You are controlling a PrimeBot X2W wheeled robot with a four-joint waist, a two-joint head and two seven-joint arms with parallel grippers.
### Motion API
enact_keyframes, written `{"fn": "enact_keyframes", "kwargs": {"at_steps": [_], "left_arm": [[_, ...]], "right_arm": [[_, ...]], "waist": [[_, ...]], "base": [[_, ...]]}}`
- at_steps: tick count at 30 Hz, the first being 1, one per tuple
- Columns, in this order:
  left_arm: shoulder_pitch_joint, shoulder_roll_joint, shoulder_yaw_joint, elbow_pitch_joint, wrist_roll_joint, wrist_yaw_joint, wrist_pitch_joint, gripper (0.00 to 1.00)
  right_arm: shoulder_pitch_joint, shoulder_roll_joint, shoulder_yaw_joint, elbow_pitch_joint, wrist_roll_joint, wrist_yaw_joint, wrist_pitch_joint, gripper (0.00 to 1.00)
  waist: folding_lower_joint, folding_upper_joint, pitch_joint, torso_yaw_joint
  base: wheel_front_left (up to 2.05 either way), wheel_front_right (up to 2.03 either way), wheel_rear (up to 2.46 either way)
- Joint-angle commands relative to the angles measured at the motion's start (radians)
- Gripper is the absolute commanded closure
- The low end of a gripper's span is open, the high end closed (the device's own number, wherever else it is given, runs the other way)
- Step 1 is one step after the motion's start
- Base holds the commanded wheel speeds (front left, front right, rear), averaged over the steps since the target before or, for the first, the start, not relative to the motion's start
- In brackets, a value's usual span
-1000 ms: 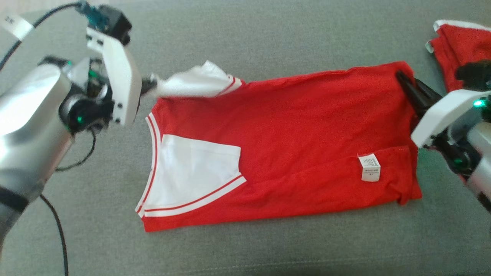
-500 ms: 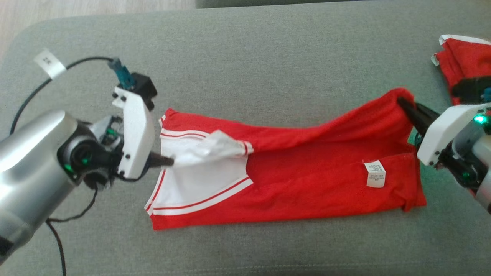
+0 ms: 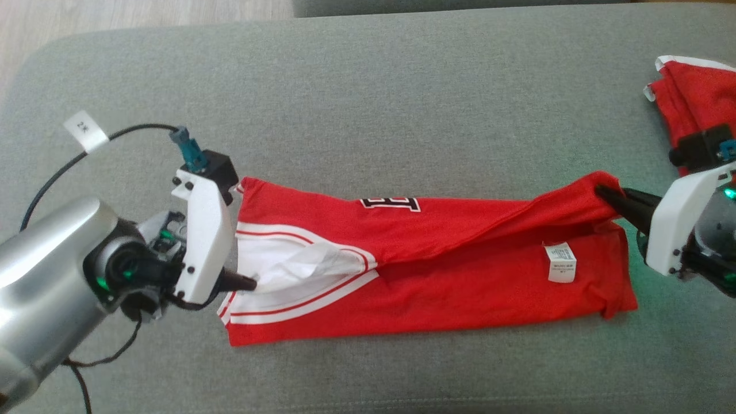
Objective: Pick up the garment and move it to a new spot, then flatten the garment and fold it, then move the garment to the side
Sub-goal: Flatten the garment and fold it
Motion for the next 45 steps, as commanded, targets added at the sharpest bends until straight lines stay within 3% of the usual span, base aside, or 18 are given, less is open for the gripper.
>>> {"fn": "enact_keyframes", "kwargs": {"at_steps": [1,5,10,11,13,14,15,16,17,26,31,33,36,40,45], "left_arm": [[-0.037,0.046,0.048,-0.019,-0.008,0.005,0.002,1.00],[-0.027,0.046,0.043,-0.021,-0.010,0.009,0.003,1.00],[-0.021,0.036,0.036,-0.018,-0.013,0.013,0.011,1.00],[-0.021,0.033,0.034,-0.017,-0.013,0.014,0.011,1.00],[-0.018,0.025,0.032,-0.010,-0.009,0.015,0.005,1.00],[-0.017,0.019,0.031,-0.005,-0.007,0.015,0.001,1.00],[-0.014,0.013,0.028,0.001,-0.004,0.014,-0.004,1.00],[-0.012,0.006,0.026,0.007,0.000,0.013,-0.010,0.56],[-0.009,0.000,0.024,0.014,0.003,0.011,-0.016,0.00],[-0.012,0.002,0.033,0.047,0.046,-0.018,-0.086,0.00],[-0.020,0.015,0.065,0.046,0.122,-0.023,-0.224,0.00],[-0.015,0.018,0.087,0.044,0.182,-0.008,-0.338,0.00],[0.019,0.005,0.136,0.036,0.253,0.048,-0.546,0.00],[0.105,-0.018,0.209,0.018,0.331,0.186,-0.827,0.00],[0.238,-0.040,0.283,-0.033,0.402,0.363,-1.112,0.00]], "right_arm": [[-0.014,-0.048,-0.007,-0.021,0.007,-0.001,0.010,1.00],[-0.017,-0.085,0.002,-0.058,-0.011,-0.001,0.104,1.00],[-0.006,-0.076,0.005,-0.041,-0.051,-0.001,0.177,0.98],[-0.001,-0.071,0.005,-0.038,-0.055,-0.001,0.186,0.89],[0.005,-0.063,0.006,-0.032,-0.072,-0.001,0.195,0.51],[0.011,-0.058,0.006,-0.029,-0.075,-0.001,0.202,0.22],[0.017,-0.053,0.006,-0.025,-0.074,-0.001,0.213,0.00],[0.020,-0.050,0.006,-0.023,-0.075,-0.001,0.221,0.00],[0.023,-0.046,0.006,-0.021,-0.076,-0.001,0.228,0.00],[0.014,-0.065,0.006,-0.055,-0.079,-0.001,0.226,0.00],[-0.016,-0.099,-0.007,-0.088,-0.051,-0.001,0.147,0.00],[-0.026,-0.119,-0.029,-0.109,-0.037,-0.001,0.073,0.00],[-0.010,-0.137,-0.093,-0.124,-0.011,-0.001,-0.104,0.00],[0.061,-0.136,-0.180,-0.128,0.025,-0.001,-0.336,0.00],[0.181,-0.064,-0.374,-0.094,0.012,-0.001,-0.408,0.00]], "waist": [[0.0001,0.0000,-0.001,0.000],[0.0001,0.0000,0.000,-0.001],[0.0001,0.0000,0.004,-0.001],[0.0001,0.0000,0.006,0.000],[0.0001,0.0000,0.009,0.000],[0.0001,0.0000,0.011,0.000],[0.0001,0.0000,0.011,-0.001],[0.0001,0.0000,0.011,-0.002],[0.0001,0.0000,0.010,-0.004],[0.0001,0.0000,-0.052,-0.022],[0.0001,0.0000,-0.089,-0.025],[0.0001,0.0000,-0.103,-0.024],[0.0001,0.0000,-0.120,-0.018],[0.0001,0.0000,-0.135,-0.009],[0.0001,0.0000,-0.145,-0.004]], "base": [[0.00,0.00,0.00],[0.00,0.00,0.00],[0.00,0.00,0.00],[0.00,0.00,0.00],[0.00,0.00,0.00],[0.00,0.00,0.00],[0.00,0.00,0.00],[0.00,0.00,0.00],[0.00,0.00,0.00],[0.00,0.00,0.00],[0.00,0.00,0.00],[0.00,0.00,0.00],[0.00,0.00,0.00],[0.00,0.00,0.00],[0.00,0.00,0.00]]}}
